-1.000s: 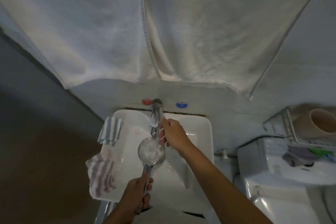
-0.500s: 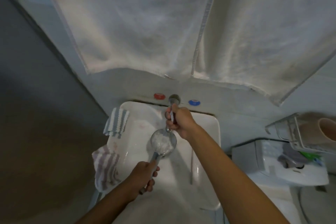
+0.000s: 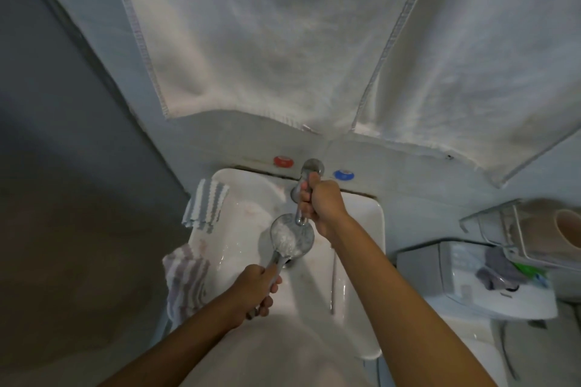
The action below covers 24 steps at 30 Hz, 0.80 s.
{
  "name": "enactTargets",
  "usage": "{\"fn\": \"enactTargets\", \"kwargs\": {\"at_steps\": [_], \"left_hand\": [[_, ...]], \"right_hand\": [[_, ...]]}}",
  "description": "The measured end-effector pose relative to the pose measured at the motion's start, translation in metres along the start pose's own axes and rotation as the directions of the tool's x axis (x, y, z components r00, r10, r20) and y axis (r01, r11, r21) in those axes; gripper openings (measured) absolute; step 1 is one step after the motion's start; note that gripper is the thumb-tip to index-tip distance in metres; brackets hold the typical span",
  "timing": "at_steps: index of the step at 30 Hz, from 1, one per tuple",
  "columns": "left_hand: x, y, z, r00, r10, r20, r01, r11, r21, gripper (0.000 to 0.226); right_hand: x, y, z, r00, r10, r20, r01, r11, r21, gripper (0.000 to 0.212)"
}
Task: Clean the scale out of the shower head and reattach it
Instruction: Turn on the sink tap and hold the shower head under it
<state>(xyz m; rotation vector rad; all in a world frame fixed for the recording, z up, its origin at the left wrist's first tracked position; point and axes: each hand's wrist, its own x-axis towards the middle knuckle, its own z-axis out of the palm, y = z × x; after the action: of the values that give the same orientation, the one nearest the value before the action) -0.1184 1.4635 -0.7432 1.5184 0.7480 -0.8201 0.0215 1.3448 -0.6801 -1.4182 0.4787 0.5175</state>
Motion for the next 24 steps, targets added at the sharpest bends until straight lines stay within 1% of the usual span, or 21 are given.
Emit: {"fn": "enactTargets", "kwargs": {"at_steps": [5, 13, 21, 23, 24], "left_hand": [[0.003, 0.000, 0.000, 1.000, -0.002, 0.012, 0.002, 1.000, -0.006, 0.048], [0.002, 0.004, 0.003, 1.000, -0.005, 0.015, 0.004, 0.999, 0.051, 0.039], [0.002, 0.004, 0.003, 1.000, -0.021, 0.024, 0.020, 0.999, 0.048, 0.042], [0.002, 0.004, 0.003, 1.000, -0.020, 0.023, 0.019, 0.998, 0.052, 0.044], [0.002, 0.004, 0.003, 1.000, -0.020, 0.022, 0.019, 0.999, 0.051, 0.045]], "right_hand": [[0.002, -0.001, 0.000, 1.000, 0.004, -0.013, -0.004, 1.000, -0.007, 0.042], [0.005, -0.004, 0.000, 0.999, 0.036, -0.006, -0.036, 0.999, 0.036, 0.038], [0.003, -0.009, -0.002, 0.997, 0.075, 0.004, -0.075, 0.997, -0.012, 0.038], [0.001, -0.011, -0.011, 0.995, 0.088, 0.036, -0.087, 0.995, -0.039, 0.045], [0.001, -0.009, -0.020, 0.997, 0.079, 0.022, -0.077, 0.995, -0.063, 0.051]]}}
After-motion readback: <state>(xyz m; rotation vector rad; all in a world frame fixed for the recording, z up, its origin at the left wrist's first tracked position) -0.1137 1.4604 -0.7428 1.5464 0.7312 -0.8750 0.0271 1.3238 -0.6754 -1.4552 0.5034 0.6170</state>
